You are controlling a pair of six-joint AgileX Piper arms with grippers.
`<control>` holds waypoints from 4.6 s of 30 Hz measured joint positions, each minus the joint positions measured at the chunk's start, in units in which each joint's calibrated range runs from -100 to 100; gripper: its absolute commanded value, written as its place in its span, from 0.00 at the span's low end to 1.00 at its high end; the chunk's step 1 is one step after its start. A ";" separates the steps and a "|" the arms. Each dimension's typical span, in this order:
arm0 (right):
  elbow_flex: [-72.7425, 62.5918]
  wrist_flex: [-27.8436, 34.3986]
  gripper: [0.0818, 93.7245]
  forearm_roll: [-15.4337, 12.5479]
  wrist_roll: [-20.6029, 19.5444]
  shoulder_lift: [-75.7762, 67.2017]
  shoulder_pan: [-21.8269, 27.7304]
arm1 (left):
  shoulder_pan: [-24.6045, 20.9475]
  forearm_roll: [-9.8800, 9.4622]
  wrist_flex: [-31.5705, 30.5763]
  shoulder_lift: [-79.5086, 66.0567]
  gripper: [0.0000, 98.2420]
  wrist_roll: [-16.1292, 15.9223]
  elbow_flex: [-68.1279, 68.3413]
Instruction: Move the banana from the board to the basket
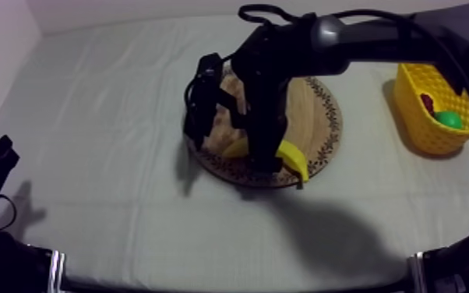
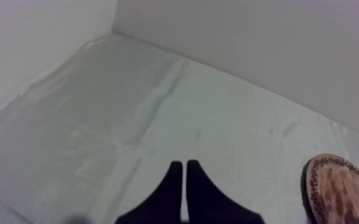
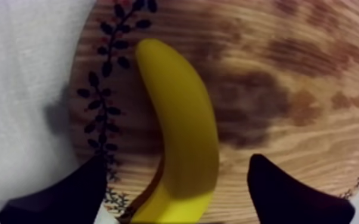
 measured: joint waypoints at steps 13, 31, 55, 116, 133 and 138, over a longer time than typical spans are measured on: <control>-2.50 0.58 0.49 -0.75 0.99 2.35 1.04 | 0.00 0.00 0.00 0.00 0.00 0.00 0.00; -0.94 -0.13 0.22 -0.63 1.35 2.60 0.57 | 0.00 0.00 0.00 0.00 0.00 0.00 0.00; -4.59 12.36 0.22 -1.70 3.57 -17.76 1.54 | 0.00 0.00 0.00 0.00 0.00 0.00 0.00; -0.13 18.36 0.24 1.50 1.81 -37.67 40.54 | 0.00 0.00 0.00 0.00 0.00 0.00 0.00; 9.38 9.83 0.25 2.26 -0.53 -28.82 42.69 | 0.00 0.00 0.00 0.00 0.00 0.00 0.00; 10.79 7.38 0.29 2.55 -1.56 -24.04 43.29 | 0.00 0.00 0.00 0.00 0.00 0.00 0.00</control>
